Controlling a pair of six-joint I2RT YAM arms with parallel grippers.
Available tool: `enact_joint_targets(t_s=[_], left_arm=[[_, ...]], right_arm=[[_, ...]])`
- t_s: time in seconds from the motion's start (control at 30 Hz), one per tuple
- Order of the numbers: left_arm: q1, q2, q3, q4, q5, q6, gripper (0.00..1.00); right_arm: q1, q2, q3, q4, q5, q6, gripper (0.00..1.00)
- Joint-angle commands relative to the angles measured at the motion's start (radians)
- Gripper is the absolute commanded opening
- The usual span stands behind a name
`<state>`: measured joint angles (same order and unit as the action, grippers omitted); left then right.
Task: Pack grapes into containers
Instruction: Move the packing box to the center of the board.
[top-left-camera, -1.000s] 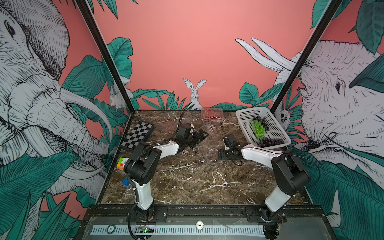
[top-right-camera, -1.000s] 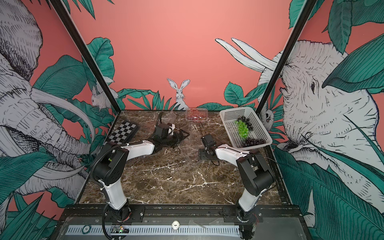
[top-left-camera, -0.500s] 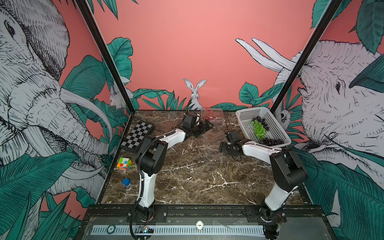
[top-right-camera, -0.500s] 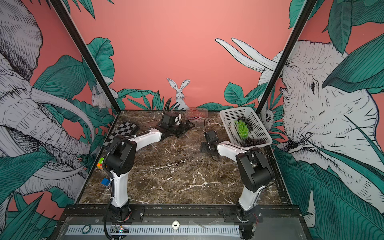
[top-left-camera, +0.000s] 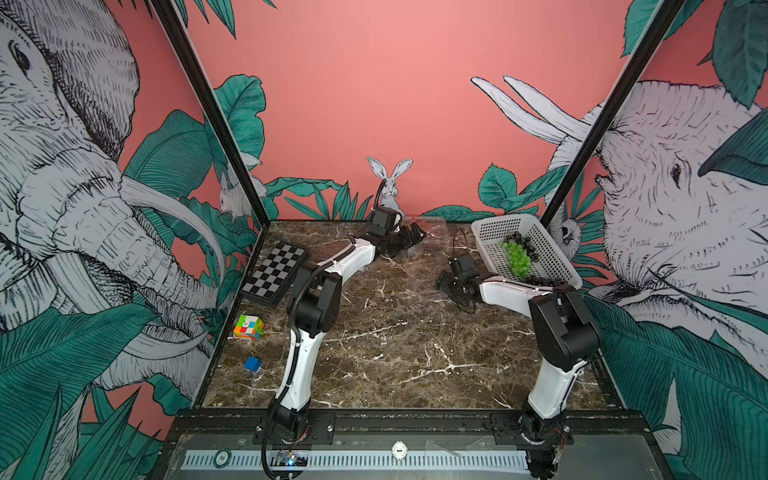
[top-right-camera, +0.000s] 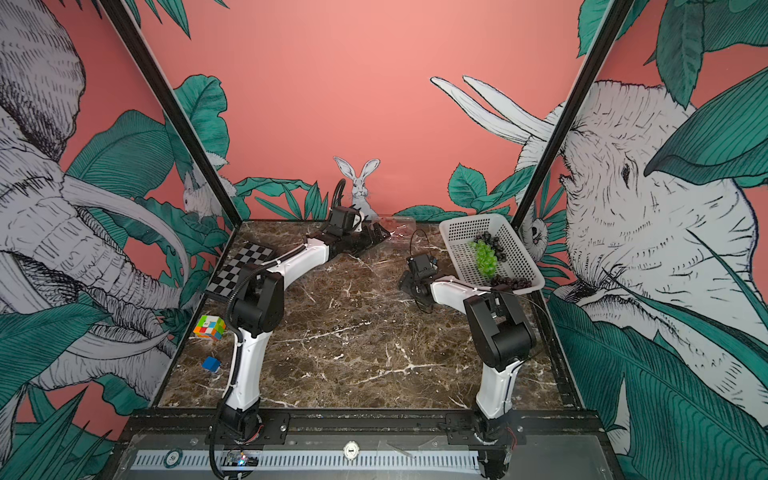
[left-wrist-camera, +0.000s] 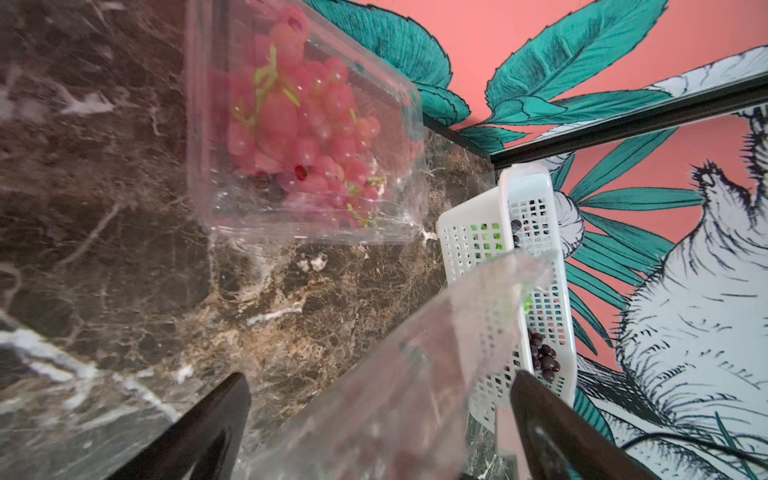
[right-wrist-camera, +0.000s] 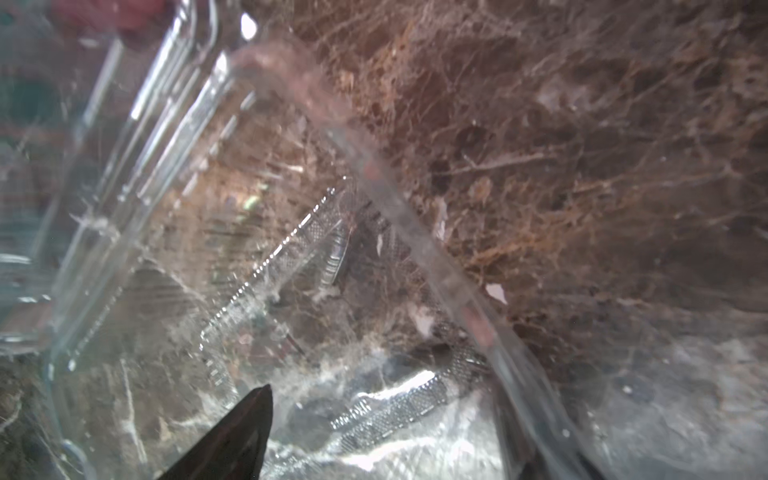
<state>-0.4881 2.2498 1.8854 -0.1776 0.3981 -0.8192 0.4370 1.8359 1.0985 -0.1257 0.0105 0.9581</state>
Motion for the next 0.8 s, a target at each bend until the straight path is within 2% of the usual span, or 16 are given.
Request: enact_joint_targets(t_s=[0.0, 0.3, 0.57, 0.77], left_arm=[[0.017, 0.010, 0.075, -0.105, -0.013, 0.047, 0.99], [0.025, 0.026, 0.124, -0.158, 0.008, 0.078, 0.99], [0.025, 0.055, 0.160, -0.175, 0.018, 0.089, 0.99], [0.026, 0.108, 0.248, -0.213, 0.022, 0.089, 0.99]], right_arm=[[-0.011, 0.017, 0.022, 0.049, 0.004, 0.087, 0.83], [-0.021, 0.028, 0.023, 0.121, -0.050, 0.179, 0.84], [-0.023, -0.012, -0.003, 0.122, -0.049, 0.168, 0.89], [-0.029, -0.026, -0.009, 0.117, -0.078, 0.148, 0.95]])
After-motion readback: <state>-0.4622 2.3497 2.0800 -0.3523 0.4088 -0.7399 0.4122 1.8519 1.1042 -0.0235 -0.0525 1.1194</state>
